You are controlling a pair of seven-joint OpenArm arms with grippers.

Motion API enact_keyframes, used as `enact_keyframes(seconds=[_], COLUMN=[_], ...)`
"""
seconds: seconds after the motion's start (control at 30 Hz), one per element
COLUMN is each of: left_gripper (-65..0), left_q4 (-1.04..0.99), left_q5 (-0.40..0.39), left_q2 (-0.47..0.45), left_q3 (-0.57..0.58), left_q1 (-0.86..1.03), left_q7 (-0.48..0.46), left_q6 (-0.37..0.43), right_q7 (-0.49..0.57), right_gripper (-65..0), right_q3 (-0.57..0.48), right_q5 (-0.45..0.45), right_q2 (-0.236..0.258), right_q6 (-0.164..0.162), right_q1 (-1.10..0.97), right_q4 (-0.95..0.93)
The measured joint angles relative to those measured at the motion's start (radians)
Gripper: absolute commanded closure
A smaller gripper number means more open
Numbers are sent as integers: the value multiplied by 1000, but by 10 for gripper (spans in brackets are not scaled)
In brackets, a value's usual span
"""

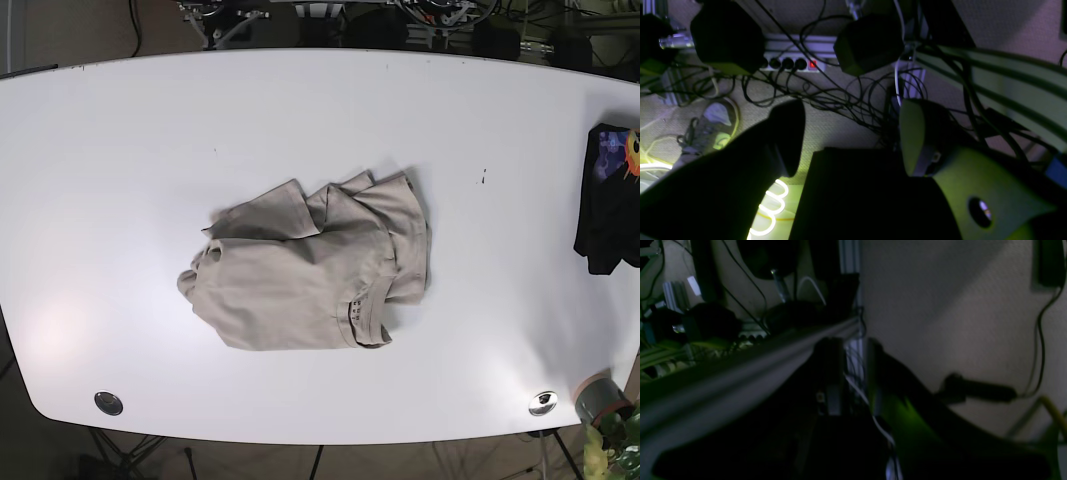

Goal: Fold the T-shirt properly

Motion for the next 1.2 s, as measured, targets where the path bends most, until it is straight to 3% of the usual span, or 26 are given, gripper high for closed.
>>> enact_keyframes(seconds=[0.1,0.33,0.47,0.8,1.2], left_gripper=[-404,-404,-404,-404,-404], left_q4=[0,5,23,344,565], left_q5=[0,0,0,0,0], left_q2=[0,0,-1,-7,-6], left_q3=[0,0,0,0,0], left_q1=[5,54,101,306,491], left_q7=[-1,-113,-109,-111,-100], left_q6=[0,0,0,-1,0], right_q7=[-2,-2,6,-3,-4], right_gripper=[-109,-109,-109,-109,-109], right_q3=[0,3,5,3,3], right_q5=[0,0,8,5,8], right_q2=[0,-1,-3,-26,-27], right_q6=[-2,0,-2,2,-2], right_q1=[-35,-87,-130,-237,-395], right_q4=[-2,13,101,232,452])
